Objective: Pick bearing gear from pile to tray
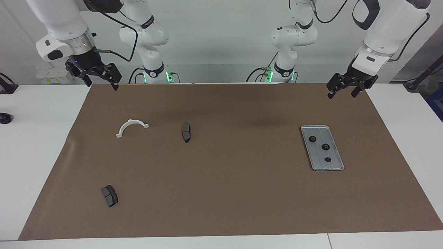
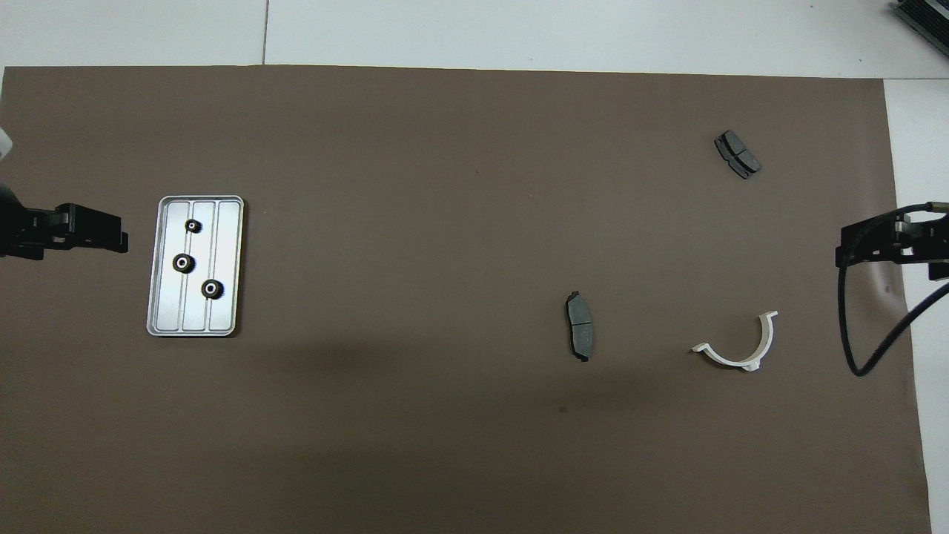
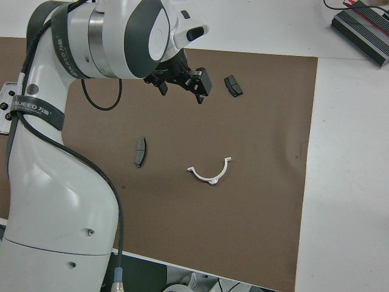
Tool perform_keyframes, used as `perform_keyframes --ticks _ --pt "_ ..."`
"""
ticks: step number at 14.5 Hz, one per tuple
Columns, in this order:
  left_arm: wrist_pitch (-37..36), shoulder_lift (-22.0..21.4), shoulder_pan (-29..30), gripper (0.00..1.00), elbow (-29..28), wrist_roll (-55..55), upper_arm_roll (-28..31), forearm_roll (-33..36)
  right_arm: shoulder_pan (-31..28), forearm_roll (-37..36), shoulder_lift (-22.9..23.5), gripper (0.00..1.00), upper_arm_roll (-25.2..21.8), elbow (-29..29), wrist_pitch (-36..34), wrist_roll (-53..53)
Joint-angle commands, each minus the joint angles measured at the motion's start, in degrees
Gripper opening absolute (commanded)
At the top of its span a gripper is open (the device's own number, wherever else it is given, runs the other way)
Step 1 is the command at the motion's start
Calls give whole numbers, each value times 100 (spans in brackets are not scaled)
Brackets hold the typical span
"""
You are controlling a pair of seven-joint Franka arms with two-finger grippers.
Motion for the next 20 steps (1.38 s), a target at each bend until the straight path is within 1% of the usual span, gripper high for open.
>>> perform_keyframes --ticks 1,6,9,20 --pt "127 -62 -15 100 -117 -93 49 7 -90 115 -138 100 66 -171 118 29" --pt "66 -62 -6 100 -108 -67 75 25 -90 115 -138 100 57 -163 118 29" --pt "74 -62 -15 100 -108 126 67 25 -90 115 -138 100 66 -171 118 29" --pt "39 -88 21 100 -135 127 67 16 -90 115 -138 100 57 -163 118 29"
